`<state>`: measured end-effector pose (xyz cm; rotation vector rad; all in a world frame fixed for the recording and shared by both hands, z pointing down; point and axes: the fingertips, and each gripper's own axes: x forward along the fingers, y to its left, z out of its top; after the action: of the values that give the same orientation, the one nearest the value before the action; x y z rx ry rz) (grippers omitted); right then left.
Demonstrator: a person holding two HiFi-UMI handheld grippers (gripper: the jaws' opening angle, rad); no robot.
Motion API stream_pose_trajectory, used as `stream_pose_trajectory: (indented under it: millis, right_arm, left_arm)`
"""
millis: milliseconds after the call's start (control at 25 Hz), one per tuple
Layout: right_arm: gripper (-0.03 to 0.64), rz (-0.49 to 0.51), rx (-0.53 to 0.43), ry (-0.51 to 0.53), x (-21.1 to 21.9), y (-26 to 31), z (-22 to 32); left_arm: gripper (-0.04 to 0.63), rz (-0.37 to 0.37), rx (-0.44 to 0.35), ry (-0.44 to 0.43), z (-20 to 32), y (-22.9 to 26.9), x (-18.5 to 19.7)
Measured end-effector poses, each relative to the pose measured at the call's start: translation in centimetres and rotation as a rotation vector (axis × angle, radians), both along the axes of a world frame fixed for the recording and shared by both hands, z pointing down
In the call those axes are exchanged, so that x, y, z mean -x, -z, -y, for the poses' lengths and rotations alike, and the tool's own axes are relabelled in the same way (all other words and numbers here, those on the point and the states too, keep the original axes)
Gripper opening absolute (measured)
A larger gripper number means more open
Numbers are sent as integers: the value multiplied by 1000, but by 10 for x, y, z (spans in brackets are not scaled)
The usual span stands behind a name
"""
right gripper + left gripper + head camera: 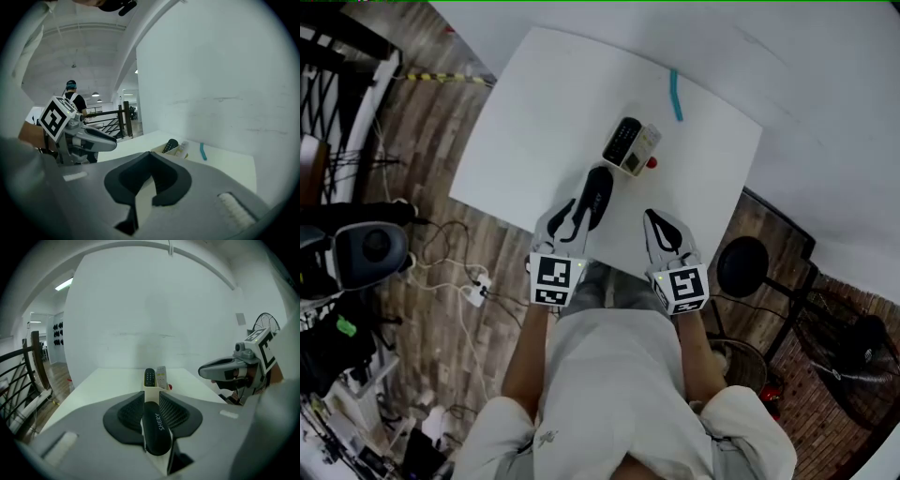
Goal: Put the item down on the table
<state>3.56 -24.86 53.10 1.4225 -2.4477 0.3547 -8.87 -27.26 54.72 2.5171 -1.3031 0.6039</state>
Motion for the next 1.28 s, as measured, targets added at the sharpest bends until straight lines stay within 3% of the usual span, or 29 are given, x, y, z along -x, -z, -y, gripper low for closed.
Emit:
stream_pose_trajectory:
  millis: [480,1280]
  right_arm:
    - [3,-26,-95,-38,2,43,-28]
    - [3,-14,-104,-79,10,58,-33]
  left_arm:
    - [18,-65,-122,-13,-33,51,12]
    - [17,-82,-140,-57,-33,62,12]
